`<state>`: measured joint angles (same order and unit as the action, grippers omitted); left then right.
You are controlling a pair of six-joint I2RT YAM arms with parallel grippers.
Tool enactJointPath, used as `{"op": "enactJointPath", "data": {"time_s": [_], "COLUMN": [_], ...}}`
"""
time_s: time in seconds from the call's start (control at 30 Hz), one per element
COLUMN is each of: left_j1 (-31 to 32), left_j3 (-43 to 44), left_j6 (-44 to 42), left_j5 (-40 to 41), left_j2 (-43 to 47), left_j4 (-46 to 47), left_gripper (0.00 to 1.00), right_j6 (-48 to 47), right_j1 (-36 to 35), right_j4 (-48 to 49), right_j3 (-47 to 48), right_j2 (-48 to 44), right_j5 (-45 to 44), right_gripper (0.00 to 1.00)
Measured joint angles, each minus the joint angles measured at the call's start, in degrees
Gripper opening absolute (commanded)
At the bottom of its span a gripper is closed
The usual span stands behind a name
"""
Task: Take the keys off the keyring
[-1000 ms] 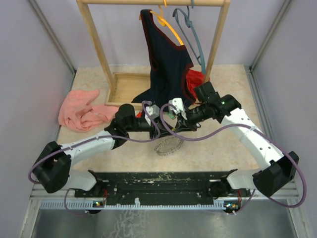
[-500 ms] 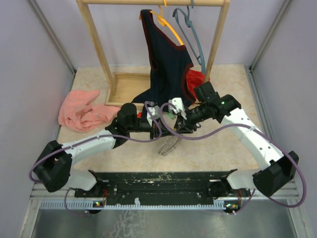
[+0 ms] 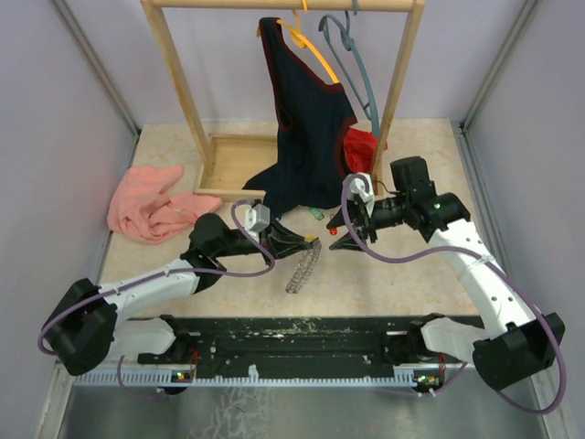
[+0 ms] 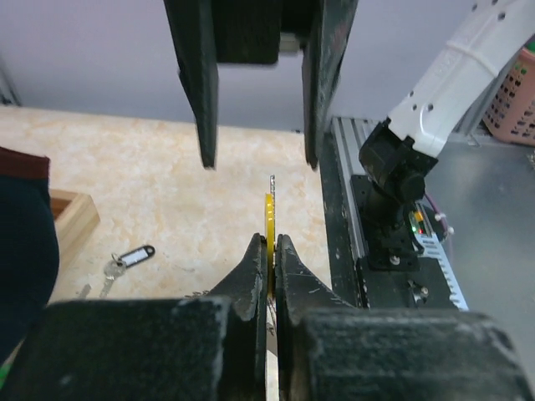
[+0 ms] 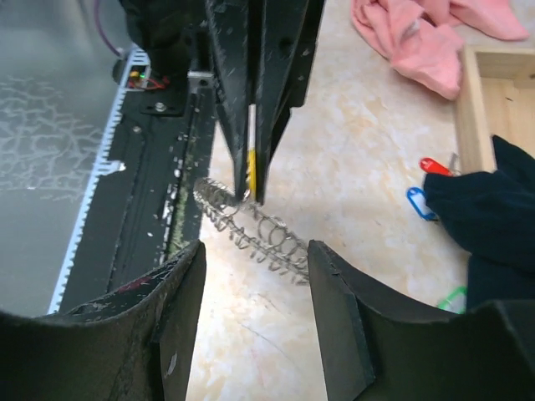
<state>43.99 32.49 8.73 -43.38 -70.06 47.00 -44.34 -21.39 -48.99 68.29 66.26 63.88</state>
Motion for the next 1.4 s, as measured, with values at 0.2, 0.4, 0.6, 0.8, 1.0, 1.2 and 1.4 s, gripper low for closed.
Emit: {"op": "enactJointPath", "data": {"time_s": [0.2,0.4,0.6,0.8,1.0,1.2,1.4], "left_j1": [0.00,0.44,2.10,3.61,4.90,5.16,5.20], "left_j3": [-3.10,-3.82,-3.80,-3.23,-3.06,-3.04,-2.49], "left_j6": [4.85,7.67,8.20,8.24,8.26,8.26,8.26], "left_j5": [4.09,6.67,8.28,10.19,11.45,11.96,11.93], "left_j2": [1.70,1.84,1.70,0.94,0.20,0.09,0.09], "left_j4": [11.17,16.68,17.57,17.33,17.29,17.29,17.29], "left_gripper": [0.00,0.00,0.00,0.00,0.00,0.00,0.00], "right_j6": [3.61,7.67,16.76,25.09,29.07,29.97,29.42], "right_j1": [1.36,1.40,1.29,0.70,-0.79,-1.49,-1.81], "right_j4": [11.32,21.88,35.15,44.72,49.00,49.94,49.62], "right_j3": [-9.99,-15.45,-17.84,-19.63,-20.31,-20.31,-20.31], "right_j2": [-1.49,-0.63,-0.44,0.02,0.59,0.96,1.03], "right_j5": [10.25,14.10,14.71,14.75,15.21,15.87,16.39], "right_gripper": [0.49,0.49,0.48,0.42,0.34,0.27,0.26]}}
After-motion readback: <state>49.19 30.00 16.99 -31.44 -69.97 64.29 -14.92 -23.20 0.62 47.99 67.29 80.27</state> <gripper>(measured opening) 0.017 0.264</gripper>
